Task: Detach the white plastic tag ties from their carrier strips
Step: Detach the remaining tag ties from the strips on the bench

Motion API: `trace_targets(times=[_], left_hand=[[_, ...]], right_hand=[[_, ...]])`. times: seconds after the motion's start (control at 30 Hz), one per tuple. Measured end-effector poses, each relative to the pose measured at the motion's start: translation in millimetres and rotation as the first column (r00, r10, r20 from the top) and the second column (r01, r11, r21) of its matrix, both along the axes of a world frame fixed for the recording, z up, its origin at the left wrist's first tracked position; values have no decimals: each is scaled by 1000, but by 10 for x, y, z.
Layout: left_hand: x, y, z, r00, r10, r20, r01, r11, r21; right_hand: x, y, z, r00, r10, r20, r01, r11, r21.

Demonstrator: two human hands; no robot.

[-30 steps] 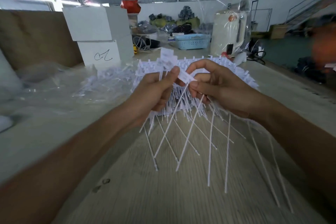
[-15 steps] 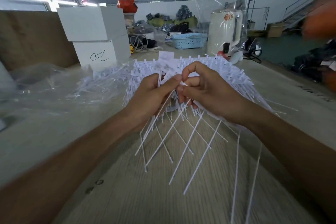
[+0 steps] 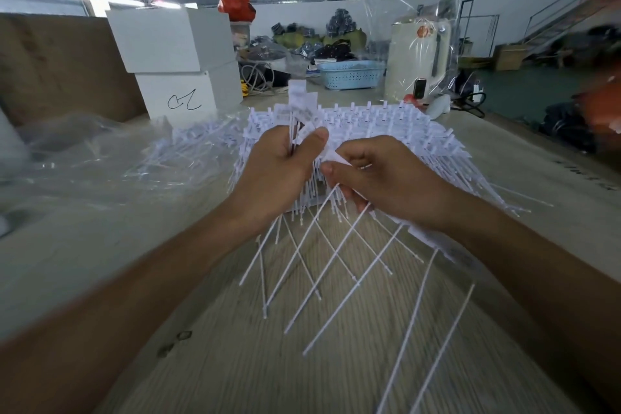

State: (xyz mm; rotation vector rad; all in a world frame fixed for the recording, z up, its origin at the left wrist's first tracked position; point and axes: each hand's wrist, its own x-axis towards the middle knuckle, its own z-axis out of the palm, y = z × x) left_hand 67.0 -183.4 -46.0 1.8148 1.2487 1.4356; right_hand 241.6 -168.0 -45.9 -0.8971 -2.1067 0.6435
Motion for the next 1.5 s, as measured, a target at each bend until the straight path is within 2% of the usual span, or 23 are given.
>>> trace_targets(times=[0.13, 0.27, 0.37, 0.5, 0.67, 0.8, 0.9, 1.0, 1.37, 1.5], left_hand=[[10, -26, 35, 1000, 9, -2, -9, 1000, -28], [13, -24, 50, 1000, -3, 31, 6, 996, -87], [-6, -32, 63, 999, -51, -3, 50, 991, -126], [-56, -4, 63, 984, -96, -148, 76, 988, -133], [-87, -14, 49, 949, -250, -191, 225, 964, -142], [-51, -4, -2, 966, -223, -129, 203, 967, -155], [-5, -33, -16, 963, -222, -154, 207, 973, -105], [4, -44, 13, 963, -227, -144, 209, 969, -130], [-3, -88, 83, 960, -246, -133, 205, 942, -266], [10, -100, 100, 963, -236, -131, 189, 937, -295]], right_hand=[[-1, -10, 15, 989, -109, 104, 75, 955, 287], [18, -21, -1, 947, -212, 240, 91, 896, 434], [28, -17, -14, 954, -207, 218, 99, 901, 422], [42, 7, -30, 957, -218, 194, 115, 893, 435], [87, 51, -26, 961, -245, 126, 174, 895, 411], [75, 16, -14, 957, -253, 142, 168, 882, 439], [49, -12, -5, 956, -255, 143, 167, 879, 447], [62, -6, 10, 955, -267, 129, 184, 876, 446], [83, 5, 28, 977, -115, 179, 59, 955, 292], [76, -3, 46, 985, -99, 144, 57, 962, 268]])
